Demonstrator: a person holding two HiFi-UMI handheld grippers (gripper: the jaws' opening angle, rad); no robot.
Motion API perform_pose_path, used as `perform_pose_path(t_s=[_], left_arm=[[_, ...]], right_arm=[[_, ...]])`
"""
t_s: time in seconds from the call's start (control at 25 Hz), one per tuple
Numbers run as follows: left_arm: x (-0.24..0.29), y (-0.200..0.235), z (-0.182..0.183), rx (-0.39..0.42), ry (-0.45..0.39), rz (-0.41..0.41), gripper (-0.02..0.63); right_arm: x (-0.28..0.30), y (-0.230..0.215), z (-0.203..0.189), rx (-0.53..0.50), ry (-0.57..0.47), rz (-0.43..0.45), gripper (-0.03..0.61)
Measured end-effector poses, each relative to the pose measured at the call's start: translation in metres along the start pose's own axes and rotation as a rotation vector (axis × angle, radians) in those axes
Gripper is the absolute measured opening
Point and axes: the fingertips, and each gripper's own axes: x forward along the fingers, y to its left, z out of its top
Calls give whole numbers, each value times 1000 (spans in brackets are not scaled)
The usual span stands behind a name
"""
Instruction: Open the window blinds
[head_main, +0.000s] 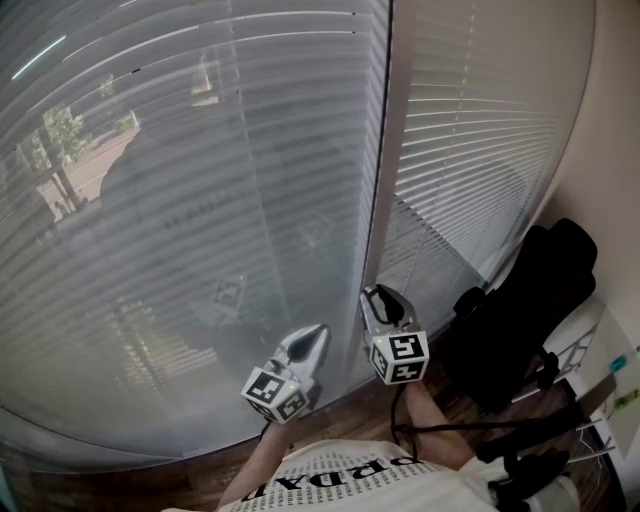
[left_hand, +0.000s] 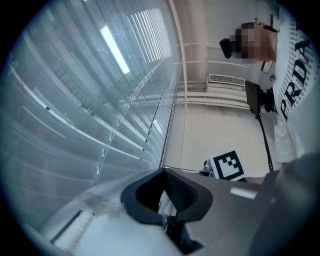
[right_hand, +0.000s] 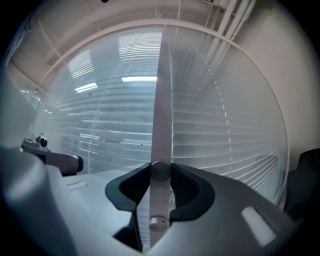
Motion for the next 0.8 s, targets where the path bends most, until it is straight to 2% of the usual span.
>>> perform_pose_path(t_s=[0.12, 0.2, 0.36, 0.44, 0.64, 0.8], left_arm=[[2, -2, 0, 1, 1, -10, -2], [3, -2, 0, -1, 0, -12, -2], [3, 0, 0, 0, -6, -13, -2], [5, -1, -3, 0, -8, -19, -3], [8, -7, -2, -1, -3, -30, -2], [5, -4, -2, 1, -6, -19, -2]], right_arm=[[0, 0, 0, -65, 1, -7, 135], [-1, 2, 0, -159, 23, -8, 137], [-4, 12, -1, -486, 84, 16, 163], [-1, 15, -6, -598, 100, 24, 167], [4, 15, -2, -684, 108, 21, 167], [2, 14, -4, -651, 83, 22, 163]])
